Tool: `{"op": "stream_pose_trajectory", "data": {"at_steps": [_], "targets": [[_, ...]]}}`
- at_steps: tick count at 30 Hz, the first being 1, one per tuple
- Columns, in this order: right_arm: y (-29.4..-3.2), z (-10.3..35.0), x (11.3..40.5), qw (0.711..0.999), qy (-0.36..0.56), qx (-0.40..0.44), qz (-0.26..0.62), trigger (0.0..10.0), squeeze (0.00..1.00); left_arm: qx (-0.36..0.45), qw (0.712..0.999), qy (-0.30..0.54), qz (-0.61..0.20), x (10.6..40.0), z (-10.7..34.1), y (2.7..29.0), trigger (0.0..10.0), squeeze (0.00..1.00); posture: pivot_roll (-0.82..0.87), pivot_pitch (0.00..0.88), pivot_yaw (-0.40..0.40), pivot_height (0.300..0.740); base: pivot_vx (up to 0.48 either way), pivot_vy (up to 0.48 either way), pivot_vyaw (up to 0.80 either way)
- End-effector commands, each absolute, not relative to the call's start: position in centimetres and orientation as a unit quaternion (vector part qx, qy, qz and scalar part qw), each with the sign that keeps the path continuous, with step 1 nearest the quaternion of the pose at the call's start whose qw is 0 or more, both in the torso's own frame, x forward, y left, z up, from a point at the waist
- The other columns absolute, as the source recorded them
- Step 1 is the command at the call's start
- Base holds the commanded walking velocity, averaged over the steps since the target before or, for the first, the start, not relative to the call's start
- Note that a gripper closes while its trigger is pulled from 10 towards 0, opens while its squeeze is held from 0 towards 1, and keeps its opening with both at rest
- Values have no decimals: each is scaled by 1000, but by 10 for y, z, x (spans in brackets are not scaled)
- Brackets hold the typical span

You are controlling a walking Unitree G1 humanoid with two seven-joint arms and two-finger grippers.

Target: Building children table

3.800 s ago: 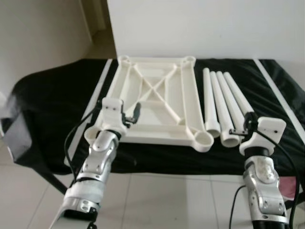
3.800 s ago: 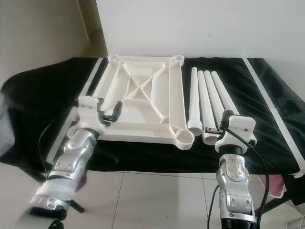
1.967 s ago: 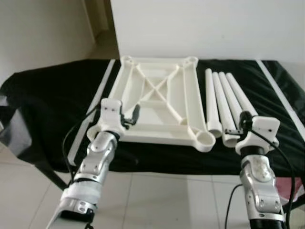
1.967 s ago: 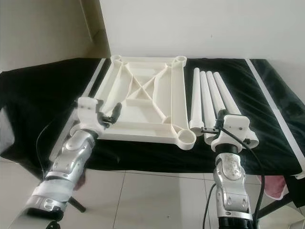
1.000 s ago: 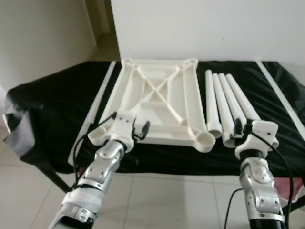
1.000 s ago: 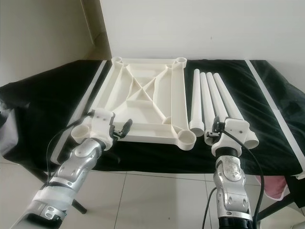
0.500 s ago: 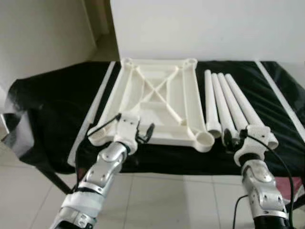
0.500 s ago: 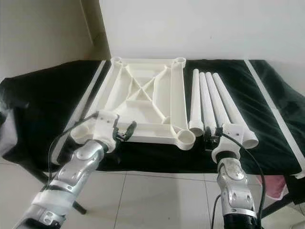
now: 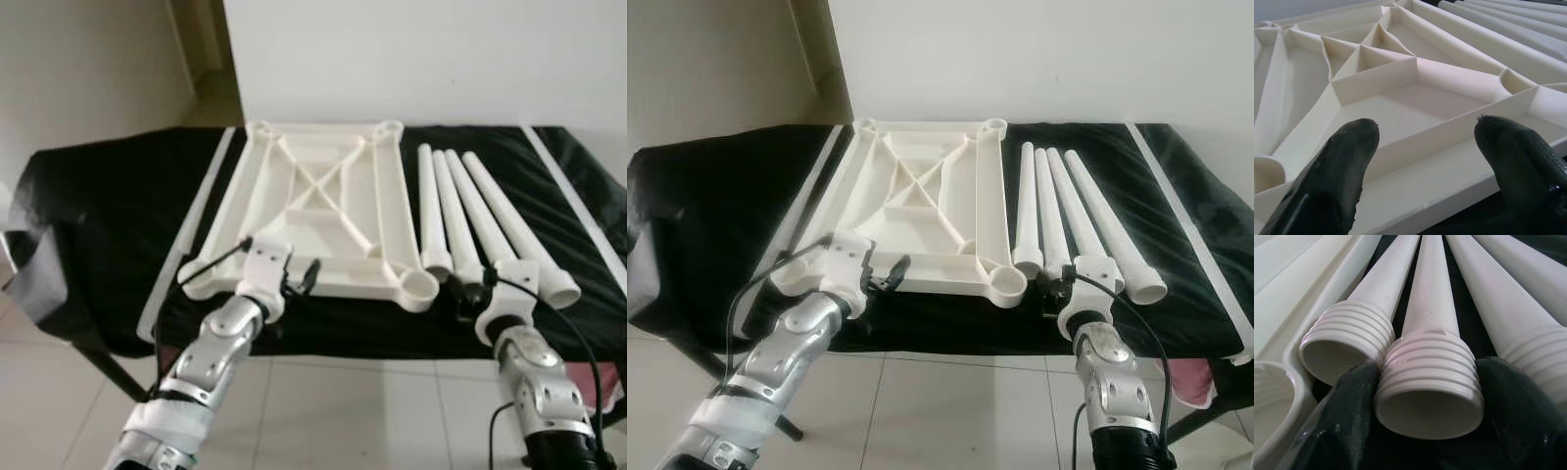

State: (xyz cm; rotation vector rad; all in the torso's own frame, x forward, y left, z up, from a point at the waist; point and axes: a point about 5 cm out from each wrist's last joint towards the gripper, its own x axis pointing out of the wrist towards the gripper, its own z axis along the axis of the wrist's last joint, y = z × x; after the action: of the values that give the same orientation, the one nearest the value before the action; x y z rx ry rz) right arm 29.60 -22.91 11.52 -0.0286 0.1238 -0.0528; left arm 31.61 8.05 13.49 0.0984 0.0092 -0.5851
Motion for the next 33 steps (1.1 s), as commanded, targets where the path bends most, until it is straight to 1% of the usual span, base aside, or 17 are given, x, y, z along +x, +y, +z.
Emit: {"op": "stream_pose_trajectory", "data": {"at_steps": [1, 5, 10, 11, 13, 14, 15, 25, 26, 27, 33], "targets": [[-229, 112, 298, 997, 74, -8, -25, 10000, 0, 52, 918, 19, -393, 307, 131, 73, 10000, 0, -23, 6, 43, 740, 0, 0, 0], [-228, 107, 302, 996, 83, -1, -20, 10000, 0, 61, 911, 17, -408, 303, 130, 70, 10000, 0, -20, 3, 45, 740, 0, 0, 0], [-227, 105, 305, 996, 86, -2, -18, 10000, 0, 62, 909, 18, -412, 302, 130, 69, 10000, 0, -19, 2, 45, 740, 0, 0, 0], [-226, 105, 312, 997, 81, -4, -15, 10000, 0, 61, 908, 18, -413, 302, 130, 67, 10000, 0, -19, 0, 46, 740, 0, 0, 0], [-225, 105, 314, 997, 81, -3, -14, 10000, 0, 59, 908, 19, -414, 303, 131, 66, 10000, 0, -19, 0, 46, 740, 0, 0, 0], [-225, 106, 316, 997, 77, -4, -15, 353, 0, 59, 908, 18, -414, 303, 131, 66, 10000, 0, -19, 0, 44, 740, 0, 0, 0], [-225, 107, 317, 997, 74, -5, -16, 0, 0, 59, 908, 18, -414, 303, 131, 66, 10000, 0, -19, 0, 43, 740, 0, 0, 0], [-220, 110, 315, 998, 61, -3, -5, 0, 0, 58, 909, 17, -412, 303, 131, 65, 10000, 0, -19, 0, 31, 740, 0, 0, 0], [-220, 110, 314, 998, 62, 0, -9, 10000, 643, 58, 910, 17, -411, 303, 131, 64, 10000, 0, -20, 0, 29, 740, 0, 0, 0], [-218, 110, 312, 998, 60, 0, -10, 10000, 1000, 55, 910, 17, -411, 302, 131, 64, 10000, 0, -22, 0, 23, 740, 0, 0, 0], [-214, 110, 305, 998, 54, 0, -12, 10000, 1000, 51, 909, 18, -414, 300, 130, 62, 10000, 0, -22, 0, 16, 740, 0, 0, 0]]}}
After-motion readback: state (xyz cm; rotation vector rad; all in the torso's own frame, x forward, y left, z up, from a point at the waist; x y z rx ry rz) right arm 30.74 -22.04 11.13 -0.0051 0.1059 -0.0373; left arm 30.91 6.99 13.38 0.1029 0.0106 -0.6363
